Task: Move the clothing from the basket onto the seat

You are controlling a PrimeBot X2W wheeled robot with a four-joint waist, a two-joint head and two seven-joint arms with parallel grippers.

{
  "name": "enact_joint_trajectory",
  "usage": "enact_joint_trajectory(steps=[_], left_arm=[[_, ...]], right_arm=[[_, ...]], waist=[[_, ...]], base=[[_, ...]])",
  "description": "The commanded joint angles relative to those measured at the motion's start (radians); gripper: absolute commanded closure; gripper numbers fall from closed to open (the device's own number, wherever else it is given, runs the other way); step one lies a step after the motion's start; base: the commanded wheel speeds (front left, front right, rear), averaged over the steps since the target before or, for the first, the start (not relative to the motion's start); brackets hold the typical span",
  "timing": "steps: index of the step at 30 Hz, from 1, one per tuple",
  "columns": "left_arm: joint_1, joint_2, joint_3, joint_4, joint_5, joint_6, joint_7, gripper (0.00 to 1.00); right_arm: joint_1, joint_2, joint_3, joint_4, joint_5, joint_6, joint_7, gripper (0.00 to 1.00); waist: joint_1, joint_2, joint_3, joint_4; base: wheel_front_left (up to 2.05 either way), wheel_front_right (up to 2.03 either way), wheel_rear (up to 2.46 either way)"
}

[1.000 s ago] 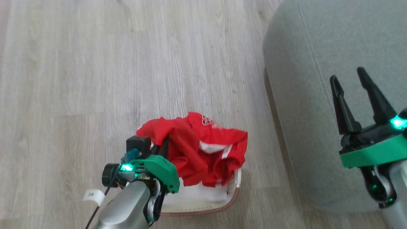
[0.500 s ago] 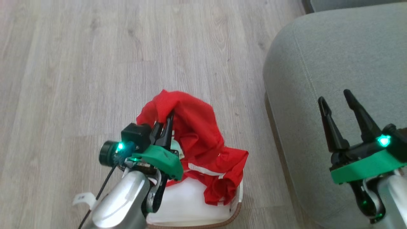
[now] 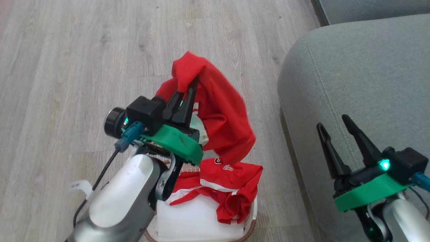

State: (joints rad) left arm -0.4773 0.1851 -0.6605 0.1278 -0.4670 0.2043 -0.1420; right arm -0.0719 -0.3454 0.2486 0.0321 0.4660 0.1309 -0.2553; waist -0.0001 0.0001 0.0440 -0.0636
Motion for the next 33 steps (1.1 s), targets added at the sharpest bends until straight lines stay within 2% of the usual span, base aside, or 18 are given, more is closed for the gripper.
enact_joint_trajectory(steps=[1,9,17,27,33], left_arm=[[-0.060,0.024,0.037,-0.040,0.011,0.006,0.003,1.00],[-0.087,0.019,0.027,-0.061,0.015,0.010,0.027,1.00],[-0.100,0.006,0.009,-0.056,0.008,-0.001,0.031,1.00],[-0.107,-0.028,-0.036,-0.061,-0.004,-0.025,0.044,1.00],[-0.107,-0.043,-0.066,-0.070,-0.008,-0.035,0.055,1.00]], right_arm=[[-0.016,-0.011,0.017,-0.030,-0.005,0.000,-0.006,0.00],[-0.024,-0.023,0.057,-0.053,-0.005,0.000,-0.006,0.00],[-0.116,-0.054,0.223,-0.046,-0.011,0.000,-0.006,0.00],[-0.291,-0.059,0.460,0.113,0.011,0.000,-0.006,0.00],[-0.377,-0.026,0.532,0.239,0.025,0.000,-0.006,0.00]], waist=[[0.0001,-0.0001,0.001,0.000],[0.0001,-0.0001,0.012,0.002],[0.0001,-0.0001,0.006,0.011],[0.0001,-0.0001,-0.011,0.053],[0.0001,-0.0001,-0.017,0.074]], base=[[0.00,0.00,0.00],[0.00,0.00,0.00],[0.00,0.00,0.00],[0.00,0.00,0.00],[0.00,0.00,0.00]])
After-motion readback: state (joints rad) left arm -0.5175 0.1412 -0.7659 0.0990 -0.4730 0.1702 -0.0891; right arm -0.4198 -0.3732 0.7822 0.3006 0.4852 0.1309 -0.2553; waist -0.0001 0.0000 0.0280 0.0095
